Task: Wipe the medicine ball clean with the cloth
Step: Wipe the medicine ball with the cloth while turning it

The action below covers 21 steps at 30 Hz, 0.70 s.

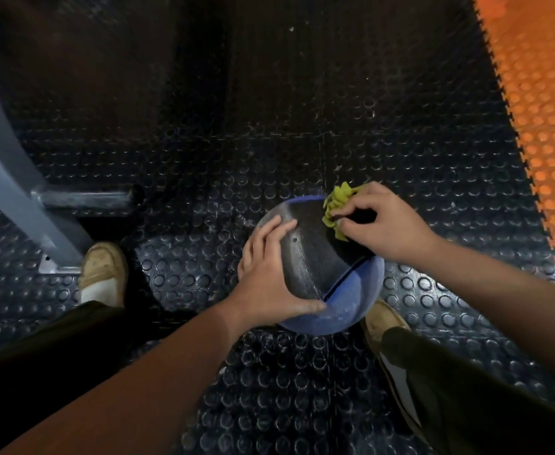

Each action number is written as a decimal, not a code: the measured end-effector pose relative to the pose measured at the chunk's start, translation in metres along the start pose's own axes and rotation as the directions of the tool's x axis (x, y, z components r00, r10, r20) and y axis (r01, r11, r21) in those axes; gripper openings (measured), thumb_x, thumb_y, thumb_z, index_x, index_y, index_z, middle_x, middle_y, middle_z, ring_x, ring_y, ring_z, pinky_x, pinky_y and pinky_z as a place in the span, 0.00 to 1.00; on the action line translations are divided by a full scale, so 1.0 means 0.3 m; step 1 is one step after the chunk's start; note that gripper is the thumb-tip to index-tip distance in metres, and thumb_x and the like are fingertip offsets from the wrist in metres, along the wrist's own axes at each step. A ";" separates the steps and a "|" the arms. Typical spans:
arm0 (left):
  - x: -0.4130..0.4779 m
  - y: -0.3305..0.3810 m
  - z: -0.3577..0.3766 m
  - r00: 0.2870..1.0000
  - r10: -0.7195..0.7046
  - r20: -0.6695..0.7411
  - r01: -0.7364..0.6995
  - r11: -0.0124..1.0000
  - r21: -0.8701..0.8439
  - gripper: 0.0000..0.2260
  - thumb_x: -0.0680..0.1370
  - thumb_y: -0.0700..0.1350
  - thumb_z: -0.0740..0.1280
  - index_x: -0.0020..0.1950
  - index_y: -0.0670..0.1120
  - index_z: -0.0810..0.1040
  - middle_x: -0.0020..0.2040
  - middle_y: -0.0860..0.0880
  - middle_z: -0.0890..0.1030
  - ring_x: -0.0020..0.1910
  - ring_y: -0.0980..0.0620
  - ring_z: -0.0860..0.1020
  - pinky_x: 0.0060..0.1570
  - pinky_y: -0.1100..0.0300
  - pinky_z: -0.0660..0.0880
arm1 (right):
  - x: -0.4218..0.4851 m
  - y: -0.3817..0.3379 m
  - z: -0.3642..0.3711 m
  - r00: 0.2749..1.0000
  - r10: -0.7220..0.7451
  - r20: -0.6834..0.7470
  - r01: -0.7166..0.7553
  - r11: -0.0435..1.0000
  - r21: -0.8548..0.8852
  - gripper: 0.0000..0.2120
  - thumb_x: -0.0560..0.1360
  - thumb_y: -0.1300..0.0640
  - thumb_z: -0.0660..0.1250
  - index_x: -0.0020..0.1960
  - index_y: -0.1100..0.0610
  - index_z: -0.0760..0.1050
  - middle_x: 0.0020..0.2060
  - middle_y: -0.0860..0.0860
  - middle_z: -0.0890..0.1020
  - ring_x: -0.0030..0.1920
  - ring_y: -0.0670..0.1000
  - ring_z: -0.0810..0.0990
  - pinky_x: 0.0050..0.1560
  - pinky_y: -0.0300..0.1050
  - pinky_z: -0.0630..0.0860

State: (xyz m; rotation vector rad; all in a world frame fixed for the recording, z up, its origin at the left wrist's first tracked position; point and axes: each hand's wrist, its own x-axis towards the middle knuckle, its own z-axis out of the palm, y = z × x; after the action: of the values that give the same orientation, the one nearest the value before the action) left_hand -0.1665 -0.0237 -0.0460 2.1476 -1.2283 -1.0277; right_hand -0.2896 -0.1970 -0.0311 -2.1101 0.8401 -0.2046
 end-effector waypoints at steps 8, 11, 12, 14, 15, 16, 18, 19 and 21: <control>-0.033 0.012 0.022 0.993 -0.101 0.066 0.099 0.994 0.033 0.67 0.56 0.60 0.82 0.75 0.61 0.32 0.73 0.66 0.31 0.76 0.54 0.34 0.75 0.43 0.45 | -0.068 -0.035 0.006 0.998 -0.061 -0.031 0.057 0.992 -0.111 0.06 0.72 0.55 0.72 0.49 0.53 0.83 0.47 0.49 0.74 0.50 0.47 0.75 0.50 0.33 0.65; -0.017 0.027 0.035 0.995 -0.096 0.036 0.093 0.994 0.062 0.67 0.56 0.61 0.82 0.77 0.59 0.34 0.74 0.62 0.32 0.76 0.53 0.34 0.75 0.41 0.46 | -0.005 -0.085 0.026 0.985 -0.170 -0.017 0.163 0.967 -0.193 0.09 0.72 0.54 0.72 0.52 0.54 0.83 0.48 0.52 0.77 0.50 0.50 0.77 0.52 0.35 0.67; -0.012 0.035 0.040 0.994 -0.102 0.029 0.099 0.993 0.069 0.66 0.56 0.61 0.81 0.77 0.58 0.34 0.75 0.62 0.33 0.76 0.52 0.34 0.75 0.41 0.46 | 0.019 -0.097 0.039 0.981 -0.191 -0.013 0.183 0.954 -0.238 0.10 0.72 0.54 0.71 0.52 0.55 0.83 0.48 0.54 0.78 0.51 0.52 0.77 0.54 0.38 0.68; -0.004 0.053 0.050 0.994 -0.112 0.013 0.111 0.991 0.072 0.66 0.57 0.62 0.81 0.77 0.56 0.35 0.74 0.63 0.33 0.76 0.51 0.34 0.75 0.40 0.46 | 0.056 -0.108 0.060 0.981 -0.192 -0.024 0.175 0.931 -0.321 0.11 0.73 0.53 0.69 0.52 0.56 0.83 0.48 0.56 0.78 0.50 0.56 0.78 0.56 0.45 0.71; 0.000 0.060 0.056 0.994 -0.112 -0.002 0.112 0.992 0.066 0.66 0.56 0.62 0.81 0.77 0.56 0.36 0.74 0.64 0.34 0.76 0.52 0.35 0.75 0.40 0.46 | 0.063 -0.106 0.064 0.982 -0.187 -0.032 0.164 0.922 -0.351 0.10 0.73 0.53 0.69 0.51 0.57 0.83 0.47 0.57 0.78 0.50 0.58 0.78 0.54 0.47 0.73; 0.006 0.065 0.057 0.993 -0.113 -0.017 0.114 0.992 0.059 0.66 0.56 0.62 0.81 0.77 0.56 0.36 0.74 0.65 0.34 0.76 0.53 0.35 0.75 0.40 0.47 | 0.064 -0.102 0.067 0.981 -0.191 -0.038 0.164 0.916 -0.366 0.10 0.73 0.54 0.69 0.49 0.59 0.83 0.46 0.58 0.78 0.48 0.60 0.78 0.51 0.50 0.74; 0.020 0.065 0.055 0.992 -0.126 -0.022 0.127 0.991 0.048 0.66 0.55 0.62 0.81 0.77 0.57 0.37 0.73 0.67 0.35 0.76 0.54 0.35 0.76 0.41 0.47 | 0.039 -0.093 0.061 0.969 -0.244 -0.030 0.217 0.905 -0.365 0.08 0.72 0.56 0.70 0.44 0.61 0.82 0.41 0.59 0.77 0.44 0.62 0.78 0.46 0.53 0.77; 0.024 0.062 0.053 0.992 -0.128 -0.016 0.128 0.991 0.041 0.67 0.54 0.61 0.82 0.77 0.58 0.36 0.72 0.68 0.35 0.76 0.55 0.35 0.76 0.41 0.47 | 0.016 -0.087 0.057 0.956 -0.291 -0.025 0.263 0.896 -0.358 0.08 0.70 0.57 0.70 0.41 0.62 0.82 0.39 0.59 0.77 0.40 0.62 0.78 0.43 0.52 0.77; 0.026 0.056 0.046 0.994 -0.108 -0.002 0.108 0.994 0.033 0.67 0.54 0.60 0.82 0.77 0.58 0.36 0.72 0.67 0.35 0.76 0.55 0.35 0.76 0.43 0.46 | -0.046 -0.080 0.048 0.931 -0.364 0.018 0.347 0.869 -0.353 0.08 0.69 0.56 0.68 0.38 0.61 0.81 0.36 0.57 0.75 0.36 0.60 0.77 0.39 0.50 0.76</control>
State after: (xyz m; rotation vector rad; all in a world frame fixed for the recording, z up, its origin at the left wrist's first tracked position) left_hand -0.1838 -0.0391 -0.0458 2.2611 -1.1478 -1.0575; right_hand -0.2823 -0.1686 -0.0201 -2.6031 0.5319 -0.3206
